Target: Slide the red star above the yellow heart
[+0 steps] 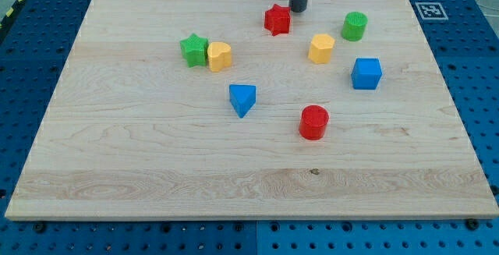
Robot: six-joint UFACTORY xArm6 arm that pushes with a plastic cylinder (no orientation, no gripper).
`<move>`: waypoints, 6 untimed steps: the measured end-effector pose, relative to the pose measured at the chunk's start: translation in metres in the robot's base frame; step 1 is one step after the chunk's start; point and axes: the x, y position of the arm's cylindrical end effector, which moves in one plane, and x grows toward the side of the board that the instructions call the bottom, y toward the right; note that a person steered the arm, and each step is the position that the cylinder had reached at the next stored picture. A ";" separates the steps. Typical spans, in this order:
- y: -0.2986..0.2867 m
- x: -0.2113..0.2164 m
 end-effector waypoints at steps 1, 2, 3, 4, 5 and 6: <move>0.001 0.026; -0.023 0.029; -0.063 0.029; -0.091 0.029; -0.098 0.037; -0.107 0.032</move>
